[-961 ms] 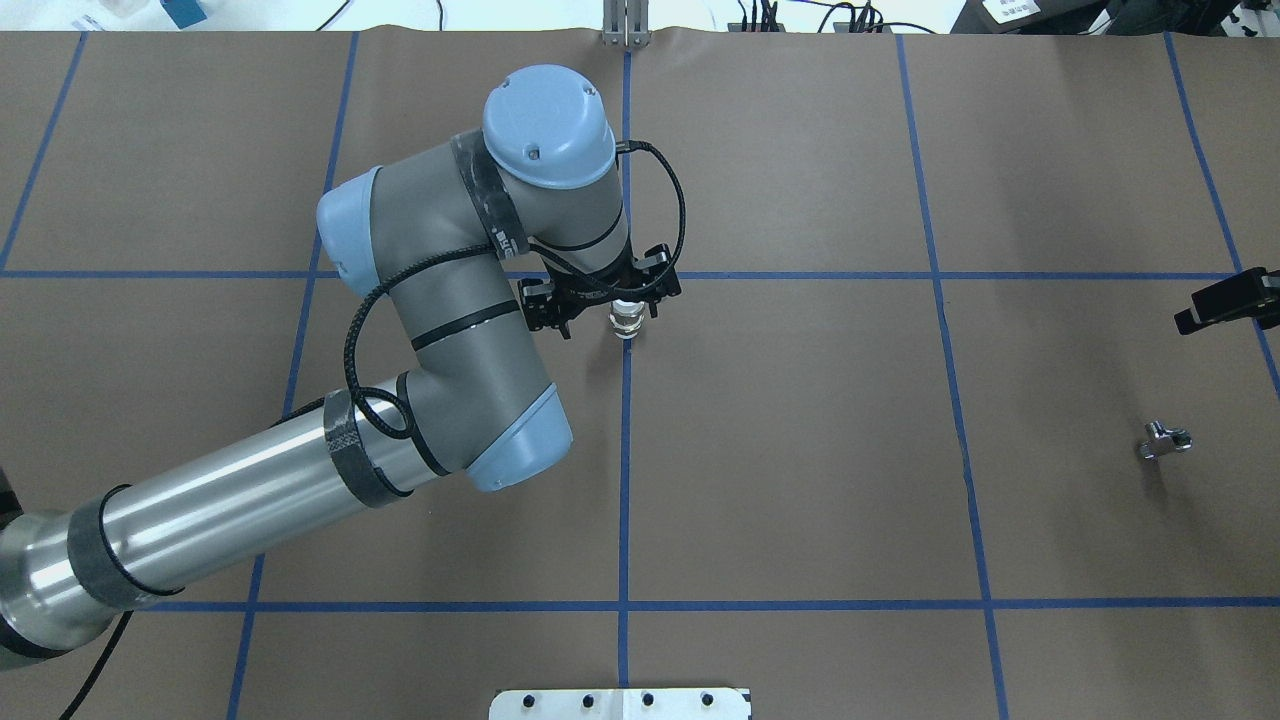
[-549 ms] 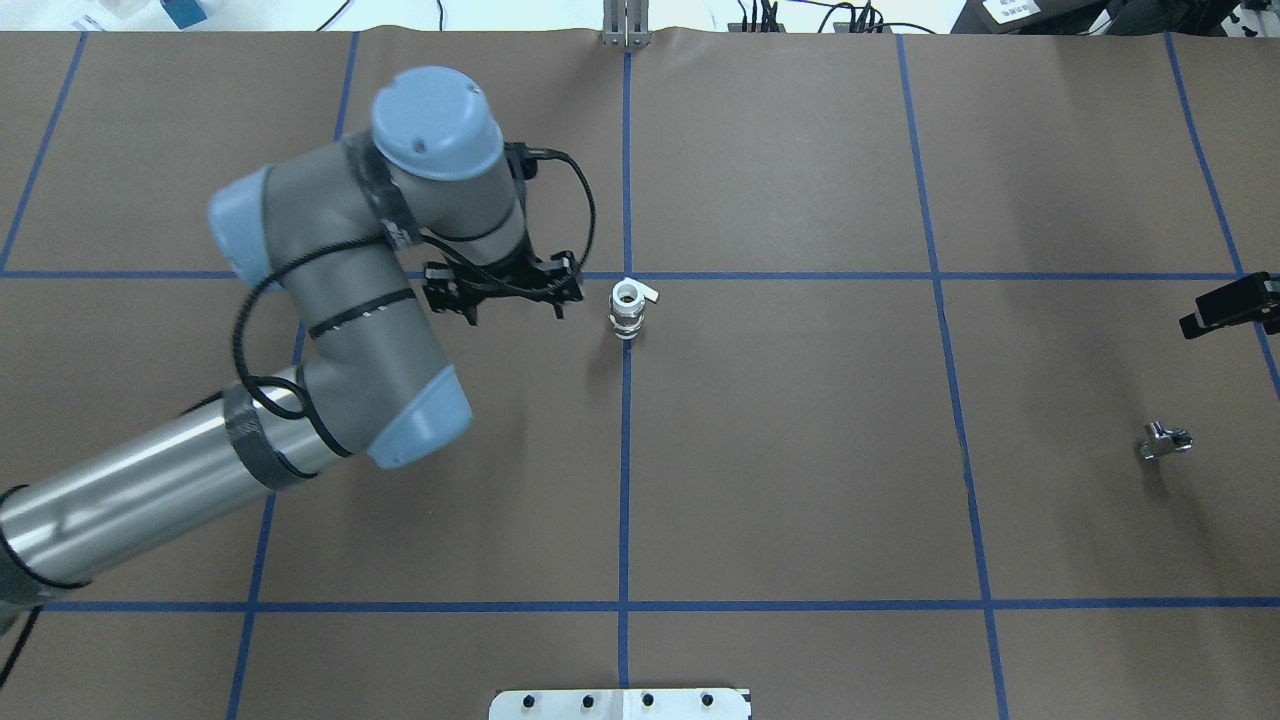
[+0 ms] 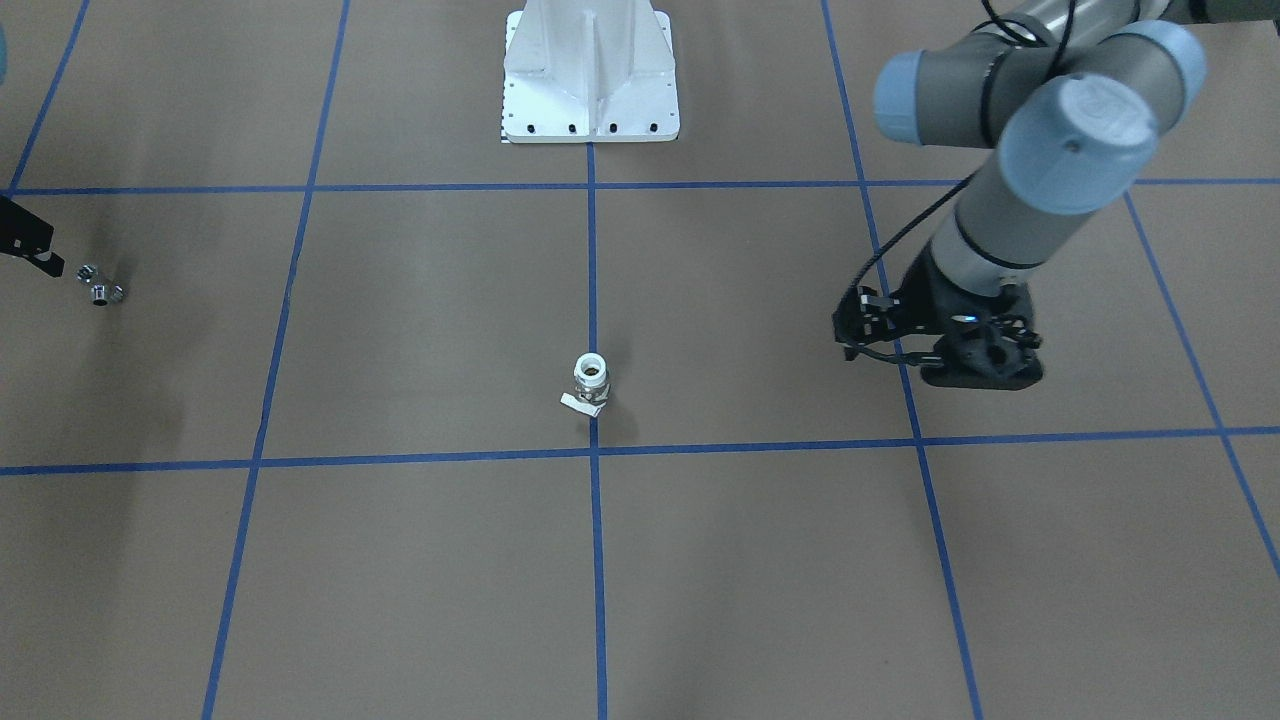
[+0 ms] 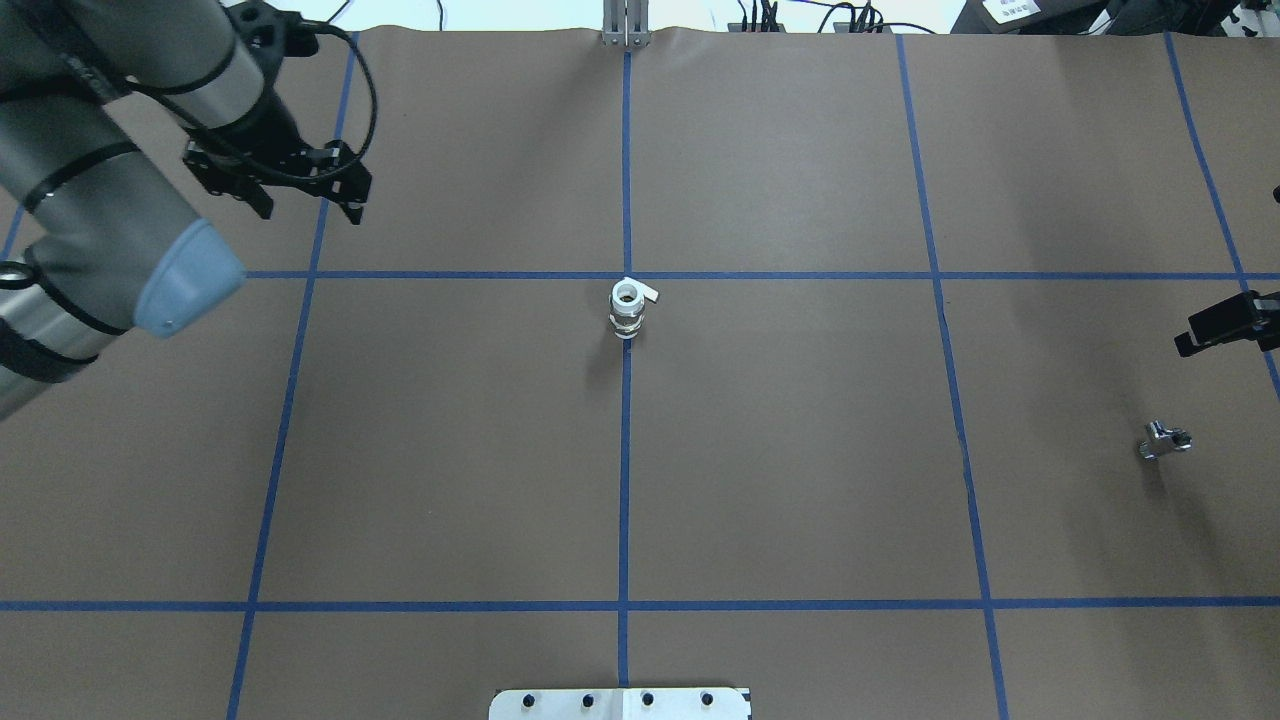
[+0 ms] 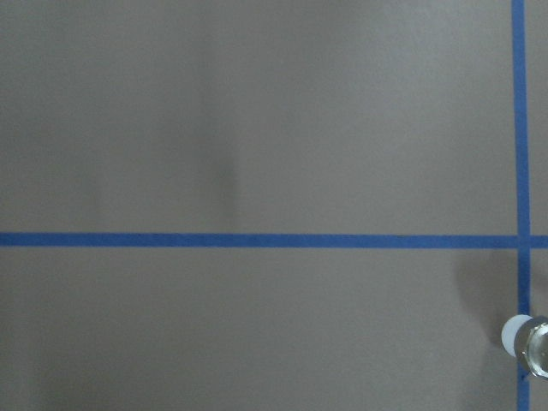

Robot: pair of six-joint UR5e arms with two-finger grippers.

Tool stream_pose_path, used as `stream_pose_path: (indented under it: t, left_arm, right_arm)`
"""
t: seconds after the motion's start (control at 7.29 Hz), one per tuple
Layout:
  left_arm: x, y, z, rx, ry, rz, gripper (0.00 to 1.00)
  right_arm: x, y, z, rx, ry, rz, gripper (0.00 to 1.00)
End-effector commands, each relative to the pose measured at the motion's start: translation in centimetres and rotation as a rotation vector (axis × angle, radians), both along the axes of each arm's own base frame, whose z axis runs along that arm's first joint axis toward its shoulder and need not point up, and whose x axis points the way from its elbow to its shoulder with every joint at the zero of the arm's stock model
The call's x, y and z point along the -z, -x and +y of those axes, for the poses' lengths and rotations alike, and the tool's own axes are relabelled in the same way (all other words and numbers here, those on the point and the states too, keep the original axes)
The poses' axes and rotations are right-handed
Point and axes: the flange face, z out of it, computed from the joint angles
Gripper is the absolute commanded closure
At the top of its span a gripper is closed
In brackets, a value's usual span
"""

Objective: Assemble PPR valve and pipe with both arms
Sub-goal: 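Grasp the chrome pipe fitting with the right gripper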

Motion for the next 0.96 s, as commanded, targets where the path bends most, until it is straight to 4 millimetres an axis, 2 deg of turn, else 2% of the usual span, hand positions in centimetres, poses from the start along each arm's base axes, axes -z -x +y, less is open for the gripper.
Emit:
stream_pose_path:
  t: [0.0,0.14,0.41,0.69,0.82]
  left_arm:
    - [-6.5,6.6,2.0,-0.042,-0.007,-0.057,0.01]
    - [-8.6,7.7,2.4,-0.054,0.006,-0.074,0.01]
    - [-9.1,7.7,2.6,-0.039,0.031,-0.077,0.00]
    - [-8.5,7.3,2.6,-0.008,0.055,-0.073,0.00]
    - [-8.2,7.3,2.4,0.006,0.058,-0.074,0.00]
  right_arm:
    - [-1.3,3.8,1.5,0.074,-0.020,0.071,0.00]
    - [-2.1,4.3,1.6,0.090,-0.037,0.069,0.01]
    - [-6.9,5.1,1.9,0.107,-0.089,0.032,0.02]
    - [-8.2,6.7,2.7,0.140,-0.096,0.027,0.05]
    - [-8.1,6.8,2.8,0.141,-0.092,0.019,0.04]
